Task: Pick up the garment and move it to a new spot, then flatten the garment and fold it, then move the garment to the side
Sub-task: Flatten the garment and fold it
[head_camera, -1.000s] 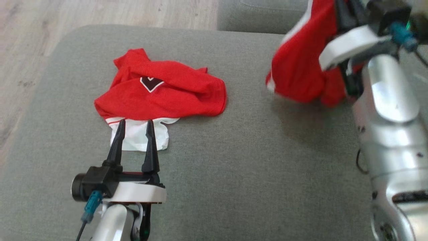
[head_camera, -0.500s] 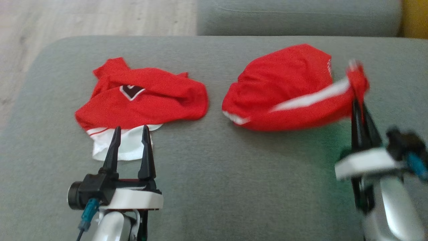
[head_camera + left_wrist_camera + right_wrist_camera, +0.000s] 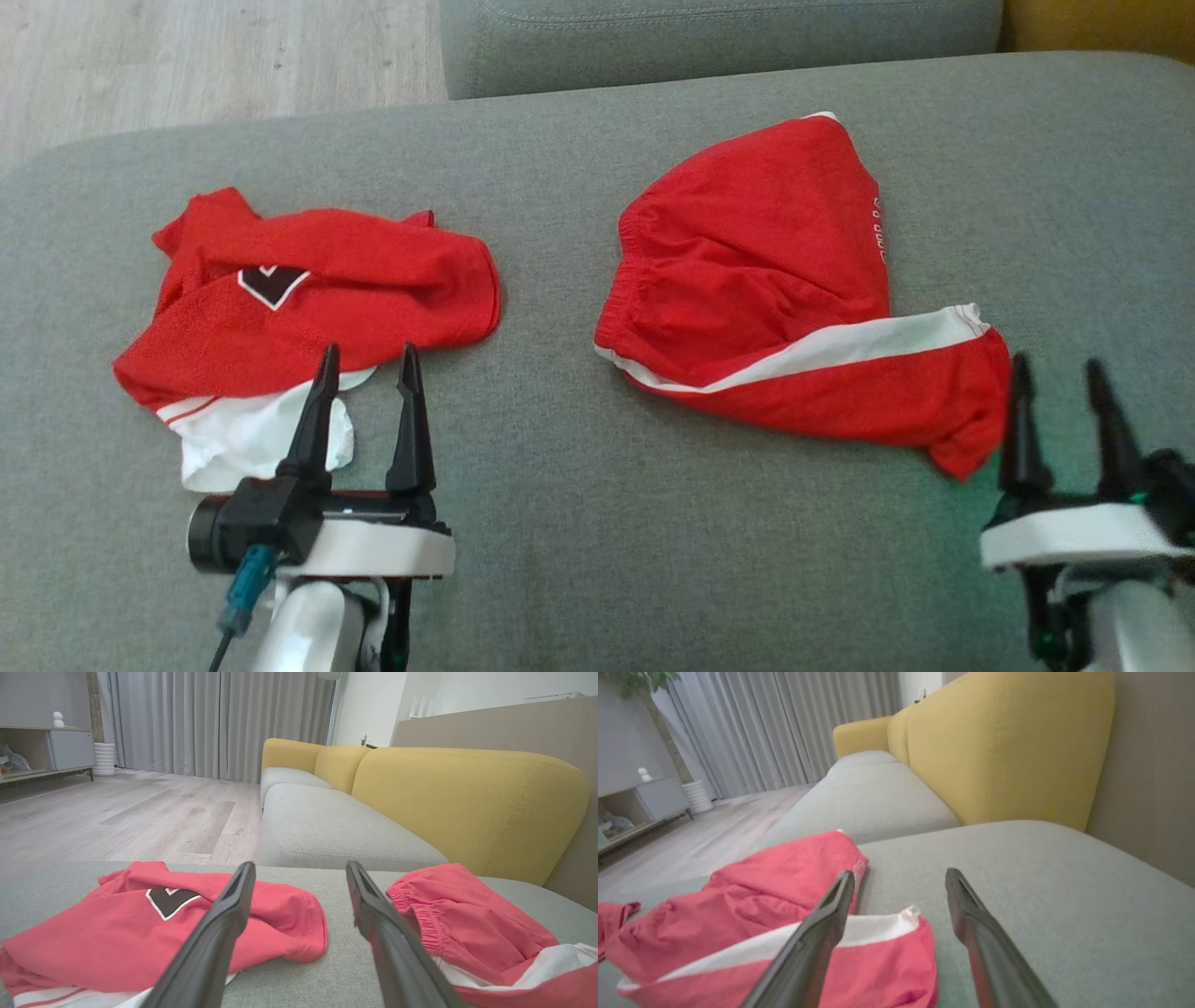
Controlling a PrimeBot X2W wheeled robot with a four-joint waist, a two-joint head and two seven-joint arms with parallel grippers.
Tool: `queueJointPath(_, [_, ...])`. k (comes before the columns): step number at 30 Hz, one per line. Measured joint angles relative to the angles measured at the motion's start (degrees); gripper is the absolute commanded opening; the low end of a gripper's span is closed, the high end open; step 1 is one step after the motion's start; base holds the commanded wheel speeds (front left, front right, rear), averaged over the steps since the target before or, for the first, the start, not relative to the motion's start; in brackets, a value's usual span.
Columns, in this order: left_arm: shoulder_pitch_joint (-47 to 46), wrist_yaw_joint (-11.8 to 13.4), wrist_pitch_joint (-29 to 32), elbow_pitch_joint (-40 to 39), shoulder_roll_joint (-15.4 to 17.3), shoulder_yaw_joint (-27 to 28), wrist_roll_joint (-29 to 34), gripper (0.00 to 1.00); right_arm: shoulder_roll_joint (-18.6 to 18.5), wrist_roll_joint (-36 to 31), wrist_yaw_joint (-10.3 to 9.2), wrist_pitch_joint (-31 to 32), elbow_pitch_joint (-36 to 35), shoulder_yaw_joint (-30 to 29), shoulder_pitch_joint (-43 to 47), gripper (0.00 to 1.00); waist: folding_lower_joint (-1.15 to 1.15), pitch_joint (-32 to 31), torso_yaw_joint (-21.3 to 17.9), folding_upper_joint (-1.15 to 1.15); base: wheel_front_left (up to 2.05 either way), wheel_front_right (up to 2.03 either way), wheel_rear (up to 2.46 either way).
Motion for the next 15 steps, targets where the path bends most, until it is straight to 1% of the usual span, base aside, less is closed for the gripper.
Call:
queueJointPath(3, [-0.5, 0.0, 0.0, 0.1, 0.0, -0.1, 0.0, 1.00, 0.0, 0.6, 0.00, 0.0, -5.2, -0.8, -0.1, 1.00, 0.00, 0.1, 0.2, 0.00, 0.00, 0.00, 0.00])
queueJointPath(5, [-1.1, 0.0, 0.0, 0.1, 0.0, -0.6, 0.0, 1.00, 0.0, -0.3, 0.00, -0.1, -9.4, 0.2, -0.6, 1.00, 0.00, 0.2, 0.4, 0.00, 0.00, 0.00, 0.00])
queueJointPath(6, [-1.2, 0.0, 0.0, 0.1, 0.0, -0.8, 0.0, 1.00, 0.0, -0.6, 0.00, -0.2, -9.6, 0.4, -1.0, 1.00, 0.00, 0.2, 0.6, 0.00, 0.00, 0.00, 0.00])
queueJointPath(9, [-1.3, 0.0, 0.0, 0.2, 0.0, -1.2, -0.2, 1.00, 0.0, -1.3, 0.00, -0.2, -8.4, 1.7, -1.4, 1.00, 0.00, 0.1, 1.3, 0.00, 0.00, 0.00, 0.00])
queueJointPath(11, [-1.3, 0.0, 0.0, 0.2, 0.0, -1.5, -0.2, 1.00, 0.1, -2.1, 0.00, -0.2, -6.5, 2.2, -1.6, 1.00, 0.00, 0.2, 1.9, 0.00, 0.00, 0.00, 0.00])
queueJointPath(13, [-1.3, 0.0, 0.0, 0.2, 0.0, -1.7, -0.2, 1.00, 0.1, -3.6, 0.00, 0.2, -3.3, 1.3, -2.6, 1.00, 0.00, 0.3, 2.4, 0.00, 0.00, 0.00, 0.00])
queueJointPath(15, [-1.3, 0.0, 0.0, 0.2, 0.0, -1.9, -0.2, 1.00, 0.1, -4.7, 0.00, 2.4, 0.4, -0.9, -4.8, 1.00, 0.00, 0.6, 2.7, 0.00, 0.00, 0.00, 0.00])
